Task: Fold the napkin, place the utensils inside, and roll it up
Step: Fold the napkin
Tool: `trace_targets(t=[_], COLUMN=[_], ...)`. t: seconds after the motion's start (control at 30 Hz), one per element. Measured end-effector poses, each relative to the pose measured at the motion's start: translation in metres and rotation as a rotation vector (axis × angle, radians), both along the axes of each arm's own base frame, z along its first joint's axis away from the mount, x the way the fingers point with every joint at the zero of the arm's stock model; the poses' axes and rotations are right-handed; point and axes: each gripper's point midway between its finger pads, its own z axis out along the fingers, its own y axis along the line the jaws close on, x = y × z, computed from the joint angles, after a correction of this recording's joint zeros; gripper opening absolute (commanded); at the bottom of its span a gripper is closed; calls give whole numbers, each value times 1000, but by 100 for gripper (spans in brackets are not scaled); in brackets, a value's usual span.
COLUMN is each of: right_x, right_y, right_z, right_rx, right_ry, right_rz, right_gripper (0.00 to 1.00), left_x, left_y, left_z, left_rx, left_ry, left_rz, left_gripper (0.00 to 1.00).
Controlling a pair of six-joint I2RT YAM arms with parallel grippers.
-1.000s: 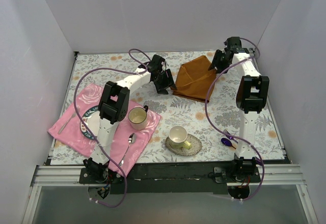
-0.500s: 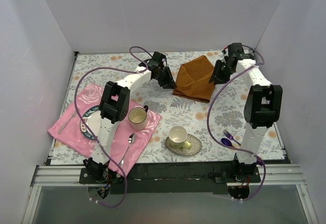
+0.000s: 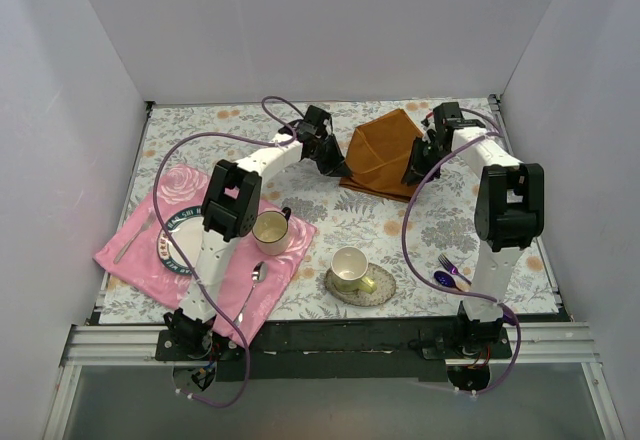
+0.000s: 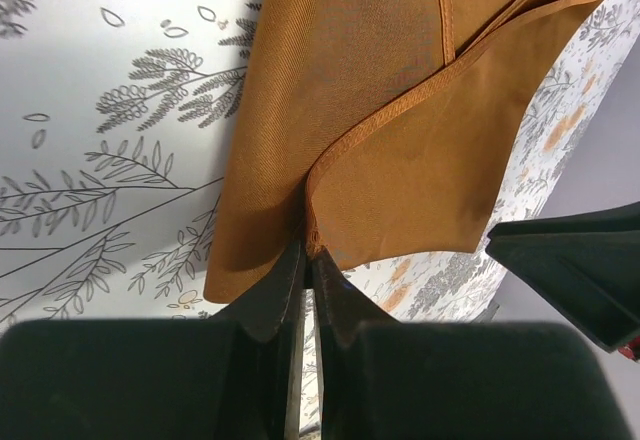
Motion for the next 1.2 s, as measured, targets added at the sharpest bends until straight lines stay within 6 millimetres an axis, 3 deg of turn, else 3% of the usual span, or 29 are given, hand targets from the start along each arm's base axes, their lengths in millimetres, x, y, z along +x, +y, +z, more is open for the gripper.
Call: trace_targets(t=[0.17,0.23,0.27,0.37,0.5,0.67,0.83,0.97,1.2], right_x=[-8,-9,-10,-8,11,70,123,138,135], right_y=[-8,-10,-9,-10,-13,-34,-63,-82,-79], right_z=[-11,-14,-14,-13,-2,24,31,9,-8], right_rx=[-11,-13,-12,-13,-23,-14,-8,-14,-10], right_ry=[32,37,39,31,-9,-128,-205,-183,-146], right_rz=[-16,-18,-18,-18,-35,-119,-212,-264,-261], right_gripper=[29,29,29,34,42,45,45,43,35], left_x=[-5,-5,-6,-5,5,20,12,-5,-6], left_y=[-5,-5,-3,3,7,1,1,-2,-7], left_z=[-2,-3,-5,-8,9,39,27,14,18], left_rx=[2,11,20,64,98,68,58,27,-2], left_ry=[5,2,-1,-11,-58,-133,-94,-22,-26], left_rz=[-11,-14,-16,-15,-10,-5,-14,-44,-62], left_gripper=[5,16,26,42,50,47,46,47,39])
